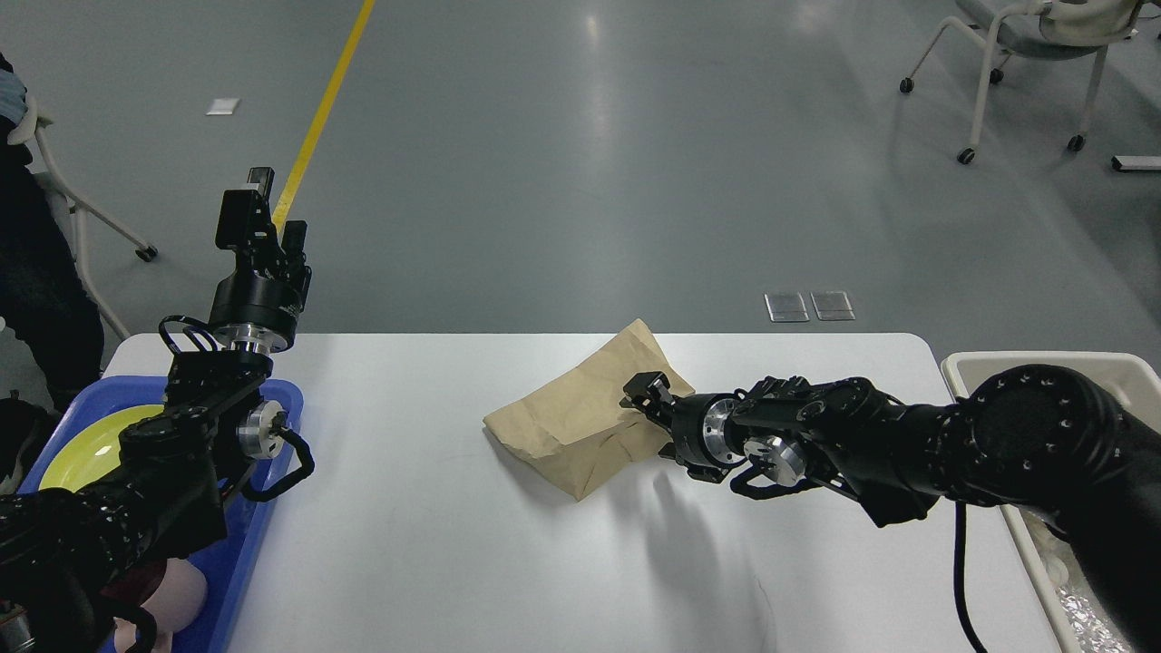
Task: Tidy desktop
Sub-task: 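Reach the right gripper to the brown paper bag and grasp it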
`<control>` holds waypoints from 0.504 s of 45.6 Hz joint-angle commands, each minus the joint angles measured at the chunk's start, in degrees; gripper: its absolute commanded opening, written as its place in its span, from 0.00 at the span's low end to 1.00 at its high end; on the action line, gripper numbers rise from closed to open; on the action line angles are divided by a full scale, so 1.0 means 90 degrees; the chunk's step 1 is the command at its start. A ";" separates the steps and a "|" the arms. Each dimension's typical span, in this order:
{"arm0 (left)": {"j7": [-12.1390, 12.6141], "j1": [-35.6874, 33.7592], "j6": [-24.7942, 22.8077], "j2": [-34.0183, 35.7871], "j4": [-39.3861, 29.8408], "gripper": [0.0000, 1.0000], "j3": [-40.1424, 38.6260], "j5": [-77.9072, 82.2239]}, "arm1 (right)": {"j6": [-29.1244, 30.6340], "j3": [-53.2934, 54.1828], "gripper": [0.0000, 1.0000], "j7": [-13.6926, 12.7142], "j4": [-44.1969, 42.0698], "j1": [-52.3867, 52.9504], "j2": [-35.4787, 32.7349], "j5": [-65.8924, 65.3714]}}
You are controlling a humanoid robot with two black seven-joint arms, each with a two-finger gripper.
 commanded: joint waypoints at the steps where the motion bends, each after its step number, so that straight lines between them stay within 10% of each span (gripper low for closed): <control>1: 0.0000 0.0000 0.0000 0.0000 -0.0003 0.97 0.0000 0.0000 | -0.0093 -0.0007 0.20 -0.0009 0.0027 -0.0050 0.0016 -0.0007; 6: 0.0000 0.0000 0.0000 0.0000 -0.0003 0.97 0.0000 0.0000 | -0.0229 0.0012 0.00 -0.0028 0.0027 -0.0040 0.0016 -0.0007; 23: 0.0000 0.0000 0.0000 0.0000 -0.0003 0.97 0.0000 0.0000 | -0.0728 -0.0047 0.00 -0.0097 0.0514 0.0116 -0.0491 0.0100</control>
